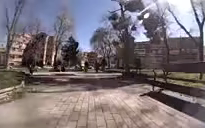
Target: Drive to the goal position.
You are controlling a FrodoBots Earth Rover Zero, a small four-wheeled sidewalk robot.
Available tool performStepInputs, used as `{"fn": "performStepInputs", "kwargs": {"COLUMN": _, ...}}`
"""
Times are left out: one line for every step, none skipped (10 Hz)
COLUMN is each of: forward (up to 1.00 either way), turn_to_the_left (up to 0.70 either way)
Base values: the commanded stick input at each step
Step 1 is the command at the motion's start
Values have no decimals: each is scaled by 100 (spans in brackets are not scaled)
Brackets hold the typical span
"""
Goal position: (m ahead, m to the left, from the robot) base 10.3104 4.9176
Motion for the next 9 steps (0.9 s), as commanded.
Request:
{"fn": "performStepInputs", "kwargs": {"forward": 85, "turn_to_the_left": 0}}
{"fn": "performStepInputs", "kwargs": {"forward": 85, "turn_to_the_left": 0}}
{"fn": "performStepInputs", "kwargs": {"forward": 85, "turn_to_the_left": 0}}
{"fn": "performStepInputs", "kwargs": {"forward": 85, "turn_to_the_left": 0}}
{"fn": "performStepInputs", "kwargs": {"forward": 85, "turn_to_the_left": 0}}
{"fn": "performStepInputs", "kwargs": {"forward": 85, "turn_to_the_left": 0}}
{"fn": "performStepInputs", "kwargs": {"forward": 85, "turn_to_the_left": 0}}
{"fn": "performStepInputs", "kwargs": {"forward": 85, "turn_to_the_left": 0}}
{"fn": "performStepInputs", "kwargs": {"forward": 85, "turn_to_the_left": 0}}
